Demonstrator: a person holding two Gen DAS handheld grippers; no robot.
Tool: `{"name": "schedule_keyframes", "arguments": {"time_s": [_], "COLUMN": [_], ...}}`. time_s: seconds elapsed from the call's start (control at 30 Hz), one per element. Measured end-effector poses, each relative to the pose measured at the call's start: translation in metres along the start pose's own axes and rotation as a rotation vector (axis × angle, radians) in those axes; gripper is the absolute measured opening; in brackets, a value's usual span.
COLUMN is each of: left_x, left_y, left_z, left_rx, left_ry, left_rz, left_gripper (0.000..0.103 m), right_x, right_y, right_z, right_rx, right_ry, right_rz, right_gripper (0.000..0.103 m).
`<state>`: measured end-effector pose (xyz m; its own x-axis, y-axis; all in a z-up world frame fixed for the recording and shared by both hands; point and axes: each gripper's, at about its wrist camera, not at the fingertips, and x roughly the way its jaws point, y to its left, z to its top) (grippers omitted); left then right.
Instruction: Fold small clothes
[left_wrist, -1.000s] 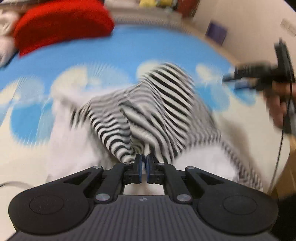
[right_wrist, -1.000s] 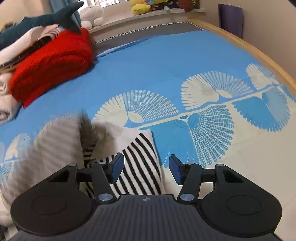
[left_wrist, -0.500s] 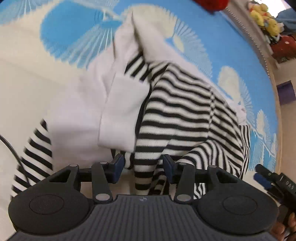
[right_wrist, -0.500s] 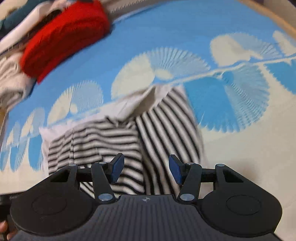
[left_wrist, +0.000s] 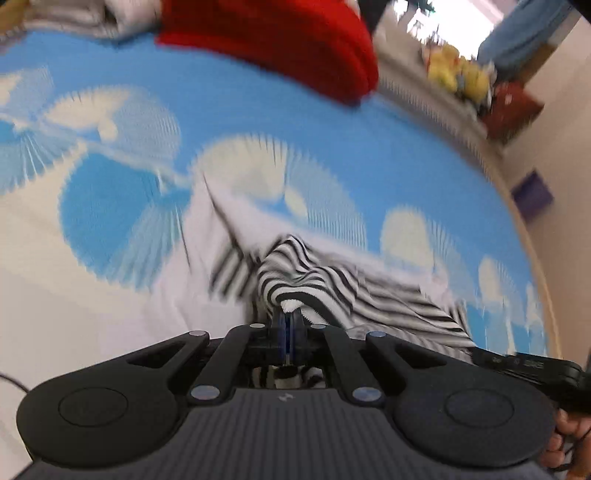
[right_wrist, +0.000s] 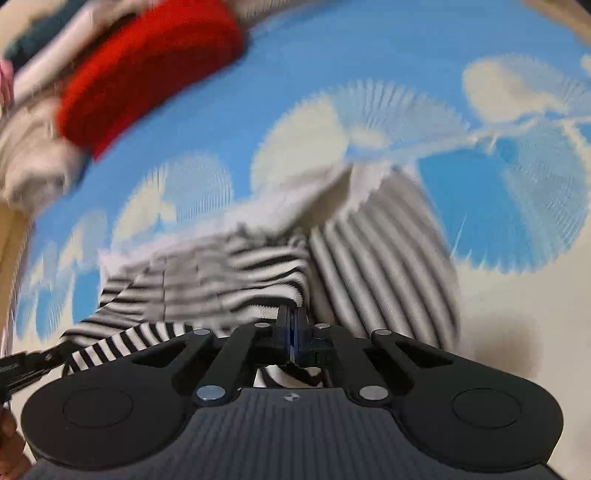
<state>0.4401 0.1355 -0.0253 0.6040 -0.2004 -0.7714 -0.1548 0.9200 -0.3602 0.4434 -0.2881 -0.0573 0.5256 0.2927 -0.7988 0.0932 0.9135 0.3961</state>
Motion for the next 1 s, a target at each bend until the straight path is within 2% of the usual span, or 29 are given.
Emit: {"name": "schedule_keyframes", "arguments": {"time_s": [0.1, 0.13, 0.17, 0.2, 0.27, 0.3, 0.33, 0.37, 0.43, 0.47, 0.5, 0.57, 0.6, 0.63, 0.67, 0.77, 0.83, 0.87, 0.9, 0.97, 1.0], "left_x": [-0.007, -0.005, 0.004, 0.014, 0.033, 0.038, 0.040, 0.039, 0.036, 0.035, 0.034, 0.038, 0.038, 0.037, 0.032, 0.008, 0.001, 0.006, 0.015, 0.040, 0.048], "left_y": [0.004, 0.008, 0.010, 0.015, 0.034, 0.042, 0.047, 0.049, 0.045, 0.043, 0.041, 0.035, 0.036, 0.033, 0.031, 0.010, 0.003, 0.003, 0.006, 0.019, 0.024], "left_z": [0.003, 0.002, 0.001, -0.002, -0.013, -0.016, -0.017, -0.017, -0.014, -0.013, -0.013, -0.019, -0.017, -0.018, -0.016, -0.005, -0.003, -0.005, -0.009, -0.025, -0.032], "left_rx": [-0.029, -0.038, -0.036, -0.038, -0.105, -0.157, -0.202, -0.226, -0.226, -0.224, -0.221, -0.205, -0.198, -0.195, -0.186, -0.085, -0.037, -0.027, -0.029, -0.084, -0.111], "left_ry": [-0.035, -0.004, 0.060, 0.126, 0.244, 0.277, 0.293, 0.296, 0.280, 0.270, 0.261, 0.280, 0.289, 0.273, 0.239, 0.120, 0.084, 0.105, 0.155, 0.293, 0.334], "left_rz": [-0.017, -0.013, 0.016, 0.059, 0.143, 0.142, 0.121, 0.101, 0.069, 0.061, 0.054, 0.053, 0.057, 0.071, 0.076, 0.000, -0.016, 0.009, 0.053, 0.130, 0.149], "left_gripper": [0.001, 0.001, 0.001, 0.001, 0.002, 0.002, 0.002, 0.004, 0.019, 0.031, 0.033, 0.029, 0.008, 0.001, 0.001, 0.001, 0.001, 0.002, 0.002, 0.002, 0.004], "right_x": [-0.029, -0.037, -0.040, -0.037, -0.015, 0.001, 0.011, 0.016, 0.017, 0.015, 0.012, 0.011, 0.012, 0.014, 0.016, -0.010, -0.026, -0.027, -0.020, 0.004, 0.017], "right_y": [-0.018, -0.024, -0.026, -0.027, -0.025, -0.023, -0.024, -0.025, -0.023, -0.022, -0.022, -0.019, -0.018, -0.017, -0.016, -0.014, -0.017, -0.021, -0.027, -0.046, -0.054], "right_z": [0.012, 0.015, 0.016, 0.015, 0.008, 0.000, -0.007, -0.011, -0.011, -0.009, -0.006, -0.005, -0.007, -0.009, -0.010, -0.002, 0.007, 0.009, 0.007, -0.003, -0.010], "right_rx": [0.084, 0.107, 0.114, 0.110, 0.068, 0.044, 0.049, 0.066, 0.075, 0.077, 0.084, 0.086, 0.077, 0.059, 0.044, 0.082, 0.108, 0.121, 0.144, 0.231, 0.281], "right_ry": [-0.133, -0.166, -0.172, -0.149, -0.002, 0.101, 0.154, 0.170, 0.172, 0.155, 0.138, 0.124, 0.130, 0.146, 0.146, 0.017, -0.080, -0.087, -0.056, 0.064, 0.125], "right_rz": [0.019, 0.030, 0.028, 0.019, 0.005, -0.004, -0.024, -0.045, -0.065, -0.061, -0.054, -0.042, -0.041, -0.035, -0.023, 0.015, 0.037, 0.021, -0.014, -0.060, -0.069], "right_gripper": [0.000, 0.000, 0.000, 0.000, 0.001, 0.001, 0.001, 0.005, 0.008, 0.013, 0.022, 0.029, 0.027, 0.019, 0.002, 0.002, 0.002, 0.002, 0.002, 0.002, 0.002]}}
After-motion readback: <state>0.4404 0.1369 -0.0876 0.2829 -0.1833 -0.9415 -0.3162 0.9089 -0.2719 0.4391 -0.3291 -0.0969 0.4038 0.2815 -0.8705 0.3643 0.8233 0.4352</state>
